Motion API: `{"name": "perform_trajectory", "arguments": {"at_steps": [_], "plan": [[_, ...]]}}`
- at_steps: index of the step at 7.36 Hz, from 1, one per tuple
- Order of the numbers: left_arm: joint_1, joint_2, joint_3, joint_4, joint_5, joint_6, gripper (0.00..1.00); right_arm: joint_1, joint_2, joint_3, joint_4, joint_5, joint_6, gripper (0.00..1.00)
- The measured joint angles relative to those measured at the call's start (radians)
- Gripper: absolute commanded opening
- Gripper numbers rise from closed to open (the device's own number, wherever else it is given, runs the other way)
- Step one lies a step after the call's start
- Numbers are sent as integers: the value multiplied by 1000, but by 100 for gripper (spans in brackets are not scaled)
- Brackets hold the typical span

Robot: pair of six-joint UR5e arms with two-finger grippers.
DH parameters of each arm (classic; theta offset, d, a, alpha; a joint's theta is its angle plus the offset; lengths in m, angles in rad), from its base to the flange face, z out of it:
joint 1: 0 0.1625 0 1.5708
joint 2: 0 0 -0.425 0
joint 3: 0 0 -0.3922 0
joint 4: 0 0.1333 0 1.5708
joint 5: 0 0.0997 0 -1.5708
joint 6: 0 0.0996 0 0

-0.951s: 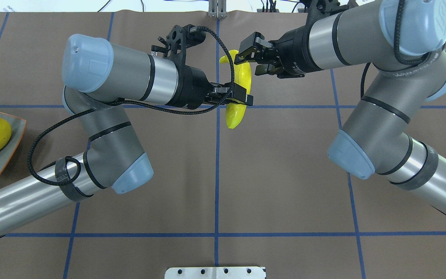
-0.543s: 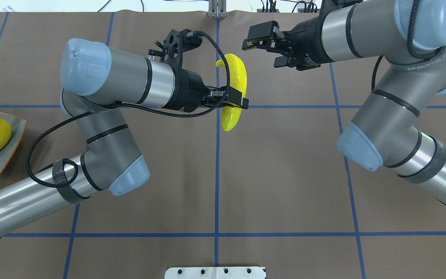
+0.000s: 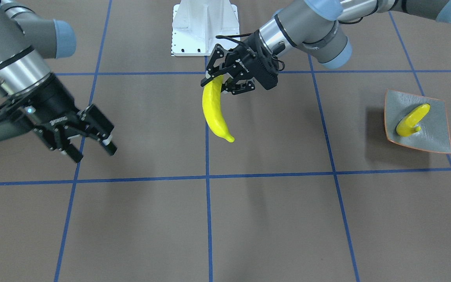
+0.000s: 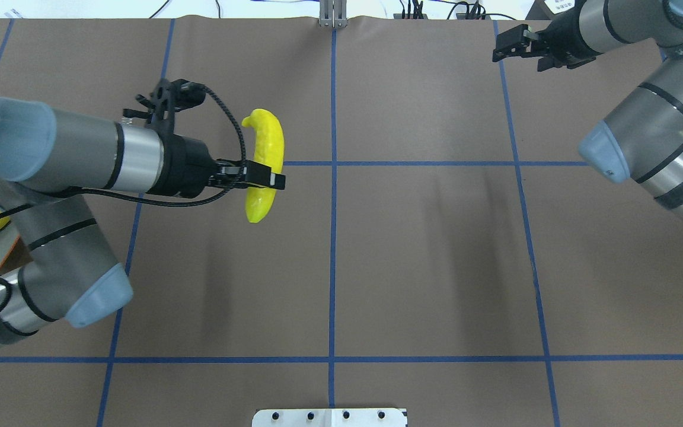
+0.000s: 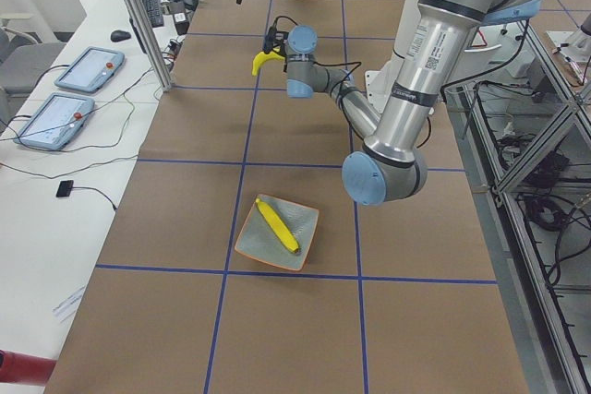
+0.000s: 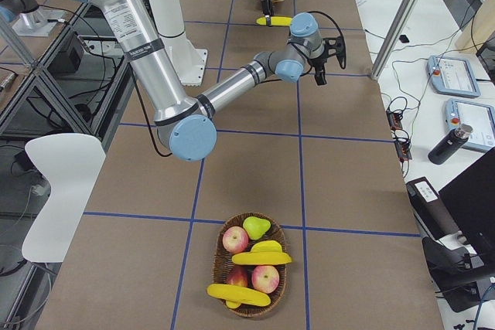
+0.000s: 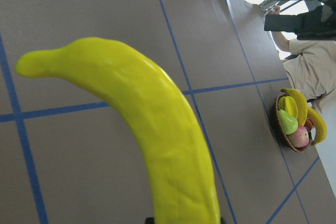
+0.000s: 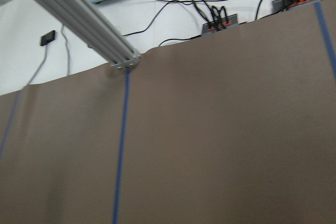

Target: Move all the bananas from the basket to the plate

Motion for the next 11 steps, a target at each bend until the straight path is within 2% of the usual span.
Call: {"name": "perform_trajectory", "arguments": {"at_steps": [1, 3, 6, 8, 11], "plan": [[-59, 70, -25, -1, -39, 40, 0, 52, -22, -54, -1, 32, -119, 100], [-214, 231, -48, -3, -146, 269, 0, 155, -88, -103, -5, 89, -334, 100], [-433, 475, -51, -4, -199, 865, 0, 219, -157, -112, -4, 103, -479, 100], [-495, 609, -57, -10, -114, 1297, 0, 223, -164, -112, -3, 104, -489, 100], [-491, 720, -53, -19, 67, 1647, 0, 223, -165, -112, -3, 102, -490, 100]]}}
